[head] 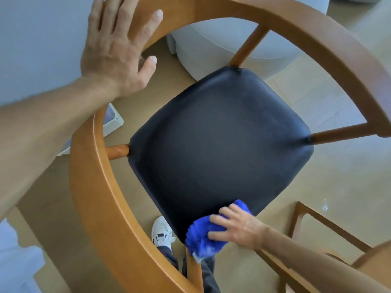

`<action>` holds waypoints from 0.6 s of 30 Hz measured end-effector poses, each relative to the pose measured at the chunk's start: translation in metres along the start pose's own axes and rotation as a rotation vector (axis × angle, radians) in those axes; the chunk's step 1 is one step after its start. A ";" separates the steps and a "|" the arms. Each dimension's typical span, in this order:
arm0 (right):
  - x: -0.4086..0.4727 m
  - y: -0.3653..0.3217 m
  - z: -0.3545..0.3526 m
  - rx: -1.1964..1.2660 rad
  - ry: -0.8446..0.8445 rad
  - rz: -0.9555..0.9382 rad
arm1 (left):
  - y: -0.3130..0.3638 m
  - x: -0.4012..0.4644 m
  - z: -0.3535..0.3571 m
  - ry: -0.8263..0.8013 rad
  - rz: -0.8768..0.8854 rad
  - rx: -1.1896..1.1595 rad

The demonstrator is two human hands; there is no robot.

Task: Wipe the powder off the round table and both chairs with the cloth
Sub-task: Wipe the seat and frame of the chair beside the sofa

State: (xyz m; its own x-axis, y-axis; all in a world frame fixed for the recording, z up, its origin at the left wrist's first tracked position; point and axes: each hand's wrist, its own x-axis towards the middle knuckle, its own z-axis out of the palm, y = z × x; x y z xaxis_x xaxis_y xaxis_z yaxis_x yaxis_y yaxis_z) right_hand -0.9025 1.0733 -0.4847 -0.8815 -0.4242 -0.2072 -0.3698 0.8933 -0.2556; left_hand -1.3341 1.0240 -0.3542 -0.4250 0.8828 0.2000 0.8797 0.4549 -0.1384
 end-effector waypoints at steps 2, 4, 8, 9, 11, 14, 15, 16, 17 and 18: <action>-0.020 0.026 -0.007 -0.004 0.094 0.211 | 0.001 0.000 0.001 0.003 -0.006 -0.001; -0.041 0.049 -0.009 0.071 0.191 0.537 | 0.001 0.001 0.001 0.011 -0.019 0.003; -0.040 0.049 0.000 0.224 0.431 1.186 | 0.004 -0.001 0.006 0.019 -0.040 0.001; -0.028 0.039 0.003 0.267 0.496 1.344 | 0.004 -0.002 0.007 0.019 -0.045 -0.005; -0.003 0.014 0.004 0.376 0.624 1.613 | 0.005 -0.003 0.011 0.021 -0.050 -0.012; 0.014 -0.037 0.016 0.319 0.615 1.546 | 0.009 -0.006 0.014 0.030 -0.027 0.006; 0.018 -0.055 0.022 0.291 0.591 1.465 | 0.012 -0.007 0.014 0.031 -0.013 0.017; 0.022 -0.070 0.025 0.281 0.582 1.395 | 0.014 -0.009 0.013 0.030 -0.004 0.031; 0.024 -0.079 0.026 0.280 0.577 1.347 | 0.014 -0.009 0.011 0.025 0.003 0.038; 0.025 -0.082 0.026 0.288 0.578 1.315 | 0.014 -0.009 0.009 0.017 0.009 0.042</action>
State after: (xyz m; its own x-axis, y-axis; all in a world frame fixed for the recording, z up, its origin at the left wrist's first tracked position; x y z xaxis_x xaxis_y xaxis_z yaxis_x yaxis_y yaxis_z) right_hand -0.8869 0.9855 -0.4937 -0.5482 0.8346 -0.0532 0.7854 0.4919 -0.3757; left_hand -1.3203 1.0234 -0.3663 -0.4130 0.8851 0.2145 0.8737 0.4515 -0.1811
